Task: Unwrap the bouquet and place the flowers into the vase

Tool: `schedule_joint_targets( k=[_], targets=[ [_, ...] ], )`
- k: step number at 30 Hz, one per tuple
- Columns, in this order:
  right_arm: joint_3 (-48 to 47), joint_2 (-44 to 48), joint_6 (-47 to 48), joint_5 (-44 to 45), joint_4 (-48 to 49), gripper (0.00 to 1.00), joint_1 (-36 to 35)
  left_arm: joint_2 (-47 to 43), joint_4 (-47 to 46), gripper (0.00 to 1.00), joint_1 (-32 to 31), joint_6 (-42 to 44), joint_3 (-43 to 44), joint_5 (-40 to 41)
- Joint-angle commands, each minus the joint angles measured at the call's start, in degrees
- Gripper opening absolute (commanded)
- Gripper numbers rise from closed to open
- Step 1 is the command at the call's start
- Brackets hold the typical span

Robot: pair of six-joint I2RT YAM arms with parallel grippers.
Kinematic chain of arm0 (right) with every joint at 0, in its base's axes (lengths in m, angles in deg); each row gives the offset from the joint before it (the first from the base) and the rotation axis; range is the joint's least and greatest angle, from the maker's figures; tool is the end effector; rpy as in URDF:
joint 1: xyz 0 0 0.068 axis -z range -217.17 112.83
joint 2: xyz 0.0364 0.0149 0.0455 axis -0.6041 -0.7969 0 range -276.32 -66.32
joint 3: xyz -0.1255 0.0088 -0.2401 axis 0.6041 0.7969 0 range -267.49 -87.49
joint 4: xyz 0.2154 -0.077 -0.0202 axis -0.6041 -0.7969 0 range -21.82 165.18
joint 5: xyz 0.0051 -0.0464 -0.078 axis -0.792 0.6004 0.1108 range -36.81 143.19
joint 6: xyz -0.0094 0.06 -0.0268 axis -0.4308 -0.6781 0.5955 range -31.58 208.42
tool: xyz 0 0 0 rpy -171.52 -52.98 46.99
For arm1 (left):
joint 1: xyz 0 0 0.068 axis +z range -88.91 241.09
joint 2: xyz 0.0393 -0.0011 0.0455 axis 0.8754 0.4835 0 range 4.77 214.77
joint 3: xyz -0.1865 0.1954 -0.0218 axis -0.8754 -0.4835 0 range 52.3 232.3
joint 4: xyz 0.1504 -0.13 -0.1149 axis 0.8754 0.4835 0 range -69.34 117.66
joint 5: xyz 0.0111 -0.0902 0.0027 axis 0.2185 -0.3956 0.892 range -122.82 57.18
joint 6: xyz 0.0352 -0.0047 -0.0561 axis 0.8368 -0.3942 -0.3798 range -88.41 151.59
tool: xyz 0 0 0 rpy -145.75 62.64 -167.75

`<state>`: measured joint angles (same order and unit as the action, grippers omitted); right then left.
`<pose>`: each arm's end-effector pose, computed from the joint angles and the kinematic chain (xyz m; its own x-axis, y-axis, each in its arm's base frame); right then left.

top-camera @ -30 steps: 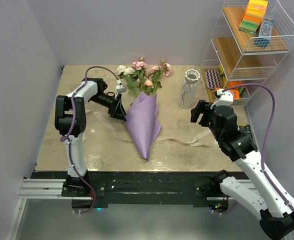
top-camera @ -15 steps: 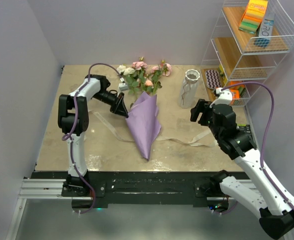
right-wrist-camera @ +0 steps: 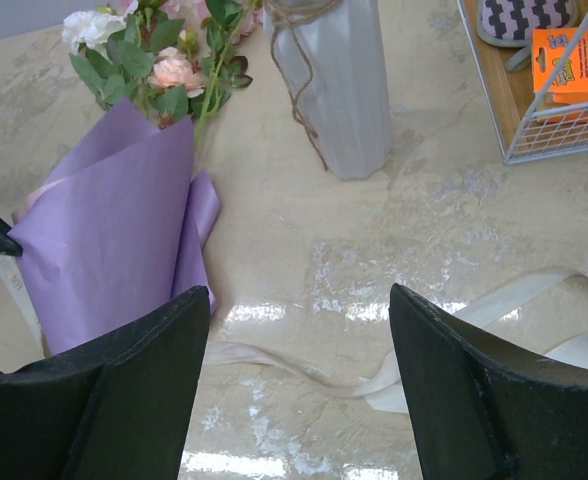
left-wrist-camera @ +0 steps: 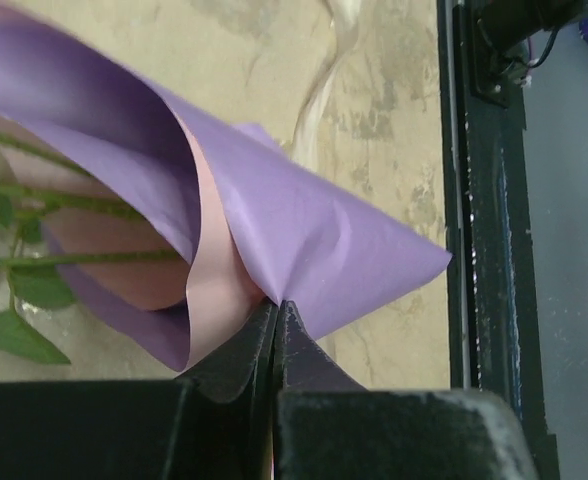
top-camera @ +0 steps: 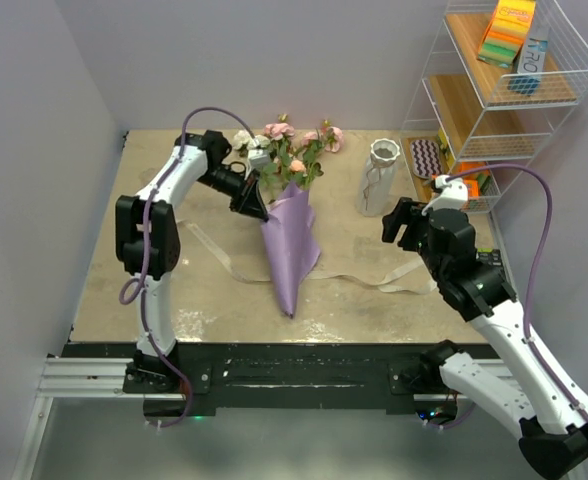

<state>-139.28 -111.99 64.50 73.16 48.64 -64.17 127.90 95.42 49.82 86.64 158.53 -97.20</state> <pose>0.1468 0.0546 0.3401 -0.3417 0.2536 -0.9050 -0.0034 0.9626 0.2710 0.3629 -0.1207 0.2324 -0.5133 0.4637 -0.7222 0.8372 0.0858 -0.5401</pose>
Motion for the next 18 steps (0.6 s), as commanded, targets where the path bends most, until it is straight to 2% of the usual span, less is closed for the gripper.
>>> schedule_joint_targets(
  k=[1, 6, 9, 11, 12, 16, 18],
  targets=[
    [-1.3, 1.8, 0.4, 0.4, 0.2, 0.76, -0.1, -8.3, 0.6, 0.00, -3.1, -6.9, 7.0, -3.2],
    [-0.9, 2.2, 0.1, 0.3, 0.4, 0.76, -0.2, -12.1, -0.1, 0.00, -9.9, -11.4, 8.4, -1.8],
    [-0.6, 2.5, 0.0, 0.4, 0.2, 0.76, 0.0, -13.4, -4.2, 0.01, -12.5, -16.3, 7.1, -0.9],
    [-0.2, 3.0, 0.1, 0.7, -0.1, 0.76, -0.1, -14.1, -9.2, 0.14, -13.2, -20.6, 4.7, 0.4],
    [-0.2, 3.1, 0.0, 0.8, -0.2, 0.76, -0.1, -14.1, -10.7, 0.33, -13.3, -21.7, 3.9, 1.0],
    [-0.2, 3.8, 0.0, 1.0, -1.0, 0.76, -0.2, -13.8, -13.3, 0.56, -13.1, -23.2, 2.4, 4.5],
    [-0.3, 4.3, 0.2, 1.1, -1.2, 0.76, 0.0, -13.8, -14.6, 0.76, -12.3, -24.2, 1.8, 5.1]
  ],
)
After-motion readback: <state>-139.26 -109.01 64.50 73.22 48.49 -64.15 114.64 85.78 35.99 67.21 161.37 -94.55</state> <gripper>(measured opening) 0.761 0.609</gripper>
